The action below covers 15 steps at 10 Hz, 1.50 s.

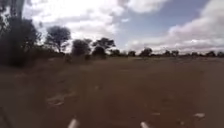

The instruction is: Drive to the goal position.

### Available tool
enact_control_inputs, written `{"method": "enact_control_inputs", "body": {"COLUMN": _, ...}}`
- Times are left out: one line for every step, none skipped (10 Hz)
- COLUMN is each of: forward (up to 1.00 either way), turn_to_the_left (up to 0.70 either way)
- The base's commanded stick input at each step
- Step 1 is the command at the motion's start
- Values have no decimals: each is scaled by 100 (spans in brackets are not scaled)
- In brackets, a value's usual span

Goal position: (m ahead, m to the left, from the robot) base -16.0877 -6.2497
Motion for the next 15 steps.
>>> {"method": "enact_control_inputs", "body": {"forward": 70, "turn_to_the_left": 0}}
{"method": "enact_control_inputs", "body": {"forward": 70, "turn_to_the_left": 0}}
{"method": "enact_control_inputs", "body": {"forward": 70, "turn_to_the_left": 0}}
{"method": "enact_control_inputs", "body": {"forward": 70, "turn_to_the_left": 0}}
{"method": "enact_control_inputs", "body": {"forward": 70, "turn_to_the_left": 0}}
{"method": "enact_control_inputs", "body": {"forward": 70, "turn_to_the_left": 0}}
{"method": "enact_control_inputs", "body": {"forward": 70, "turn_to_the_left": 0}}
{"method": "enact_control_inputs", "body": {"forward": 70, "turn_to_the_left": 0}}
{"method": "enact_control_inputs", "body": {"forward": 70, "turn_to_the_left": 0}}
{"method": "enact_control_inputs", "body": {"forward": 70, "turn_to_the_left": 0}}
{"method": "enact_control_inputs", "body": {"forward": 70, "turn_to_the_left": 0}}
{"method": "enact_control_inputs", "body": {"forward": 70, "turn_to_the_left": 0}}
{"method": "enact_control_inputs", "body": {"forward": 70, "turn_to_the_left": 0}}
{"method": "enact_control_inputs", "body": {"forward": 70, "turn_to_the_left": -2}}
{"method": "enact_control_inputs", "body": {"forward": 70, "turn_to_the_left": -27}}
